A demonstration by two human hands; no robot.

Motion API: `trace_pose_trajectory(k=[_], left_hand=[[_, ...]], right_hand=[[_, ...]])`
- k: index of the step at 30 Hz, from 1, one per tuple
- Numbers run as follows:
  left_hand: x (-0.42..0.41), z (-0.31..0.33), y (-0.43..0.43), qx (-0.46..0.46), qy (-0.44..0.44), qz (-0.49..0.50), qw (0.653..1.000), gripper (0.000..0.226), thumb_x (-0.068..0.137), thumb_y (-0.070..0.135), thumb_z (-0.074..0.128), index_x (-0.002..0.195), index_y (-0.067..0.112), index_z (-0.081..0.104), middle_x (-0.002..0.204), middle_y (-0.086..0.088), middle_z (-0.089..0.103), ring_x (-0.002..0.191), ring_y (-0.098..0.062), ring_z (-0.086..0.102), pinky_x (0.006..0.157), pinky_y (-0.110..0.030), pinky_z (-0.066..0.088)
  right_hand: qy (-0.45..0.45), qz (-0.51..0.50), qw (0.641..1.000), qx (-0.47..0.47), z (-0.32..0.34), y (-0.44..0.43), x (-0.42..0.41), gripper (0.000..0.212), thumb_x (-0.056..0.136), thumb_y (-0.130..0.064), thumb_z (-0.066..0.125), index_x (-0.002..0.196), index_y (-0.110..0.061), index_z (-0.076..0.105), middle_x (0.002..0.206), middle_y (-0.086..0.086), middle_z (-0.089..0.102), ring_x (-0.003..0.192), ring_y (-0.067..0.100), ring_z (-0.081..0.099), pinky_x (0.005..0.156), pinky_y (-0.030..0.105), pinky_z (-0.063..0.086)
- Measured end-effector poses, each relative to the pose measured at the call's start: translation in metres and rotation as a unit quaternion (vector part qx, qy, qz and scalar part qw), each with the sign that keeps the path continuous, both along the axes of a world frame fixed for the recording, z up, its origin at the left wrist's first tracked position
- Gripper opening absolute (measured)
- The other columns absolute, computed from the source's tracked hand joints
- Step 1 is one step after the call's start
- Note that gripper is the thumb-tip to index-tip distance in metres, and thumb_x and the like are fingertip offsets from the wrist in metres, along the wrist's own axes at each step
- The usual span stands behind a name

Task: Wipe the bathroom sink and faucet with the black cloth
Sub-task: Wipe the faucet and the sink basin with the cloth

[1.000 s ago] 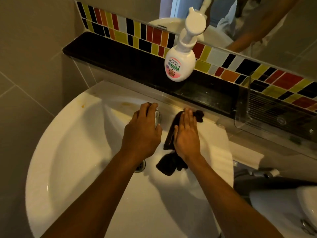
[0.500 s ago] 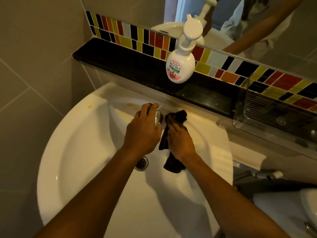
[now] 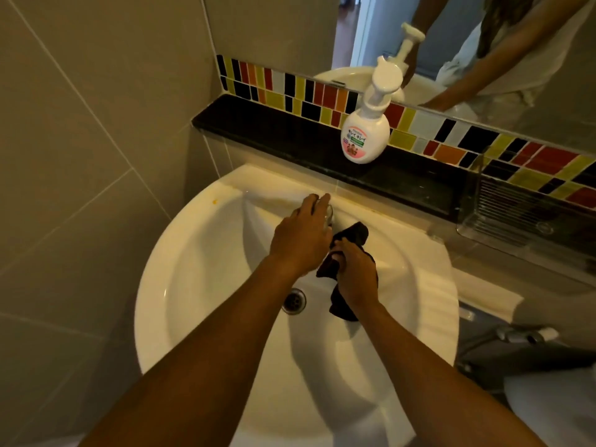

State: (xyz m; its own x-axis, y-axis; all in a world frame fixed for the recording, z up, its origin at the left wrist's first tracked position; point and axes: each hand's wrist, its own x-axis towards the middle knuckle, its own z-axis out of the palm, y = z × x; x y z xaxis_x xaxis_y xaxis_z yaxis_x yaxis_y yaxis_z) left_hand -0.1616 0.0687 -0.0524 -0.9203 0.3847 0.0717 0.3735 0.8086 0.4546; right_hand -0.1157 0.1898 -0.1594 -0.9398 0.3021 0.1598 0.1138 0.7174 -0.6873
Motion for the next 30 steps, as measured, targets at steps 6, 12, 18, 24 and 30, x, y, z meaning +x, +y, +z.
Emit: trace_pose_trajectory(k=[6, 12, 18, 24, 30], left_hand=[[0.023, 0.001, -0.02, -0.145, 0.054, -0.055, 0.986, 0.079, 0.092, 0.03, 0.056, 0.15, 0.018, 0.003, 0.16, -0.012, 0.002, 0.138, -0.033, 0.032, 0.1, -0.043, 0.044], [0.026, 0.011, -0.071, -0.07, -0.026, -0.029, 0.997, 0.069, 0.096, 0.052, 0.03, 0.15, 0.023, -0.001, 0.161, -0.005, 0.008, 0.146, -0.023, 0.014, 0.116, -0.047, 0.019], [0.012, -0.007, -0.155, -0.079, -0.048, 0.0, 0.996, 0.069, 0.092, 0.06, 0.019, 0.151, 0.027, 0.004, 0.159, -0.001, 0.016, 0.144, -0.024, 0.022, 0.117, -0.048, 0.018], [0.003, -0.025, -0.199, -0.092, -0.071, -0.028, 0.993, 0.062, 0.095, 0.053, 0.024, 0.15, 0.03, 0.006, 0.159, 0.001, 0.016, 0.146, -0.02, 0.015, 0.119, -0.046, 0.009], [-0.016, -0.056, -0.244, -0.105, -0.073, -0.04, 0.991, 0.09, 0.074, 0.076, -0.009, 0.149, 0.03, 0.01, 0.159, -0.001, 0.018, 0.147, -0.022, 0.011, 0.117, -0.046, -0.001]], right_hand=[[0.007, -0.044, 0.989, -0.142, 0.018, -0.013, 0.006, 0.013, 0.097, -0.013, 0.05, 0.099, -0.012, 0.063, 0.092, -0.005, 0.064, 0.084, 0.01, 0.059, 0.075, 0.002, 0.04], [-0.055, -0.21, 0.877, -0.429, 0.035, -0.039, 0.009, 0.016, 0.095, -0.022, 0.052, 0.105, -0.014, 0.062, 0.106, 0.009, 0.064, 0.102, 0.028, 0.059, 0.095, 0.045, 0.049], [-0.029, -0.299, 0.747, -0.593, 0.045, -0.087, 0.024, 0.014, 0.097, -0.016, 0.048, 0.103, -0.011, 0.061, 0.087, 0.008, 0.066, 0.073, 0.019, 0.066, 0.056, 0.026, 0.053], [-0.019, -0.306, 0.608, -0.732, 0.037, -0.13, 0.019, 0.03, 0.093, -0.013, 0.055, 0.122, -0.005, 0.058, 0.094, 0.013, 0.065, 0.079, 0.019, 0.063, 0.066, 0.026, 0.055], [-0.047, -0.342, 0.577, -0.74, 0.026, -0.176, -0.002, 0.034, 0.09, -0.017, 0.058, 0.12, -0.002, 0.055, 0.115, 0.021, 0.064, 0.097, 0.032, 0.063, 0.076, 0.038, 0.052]])
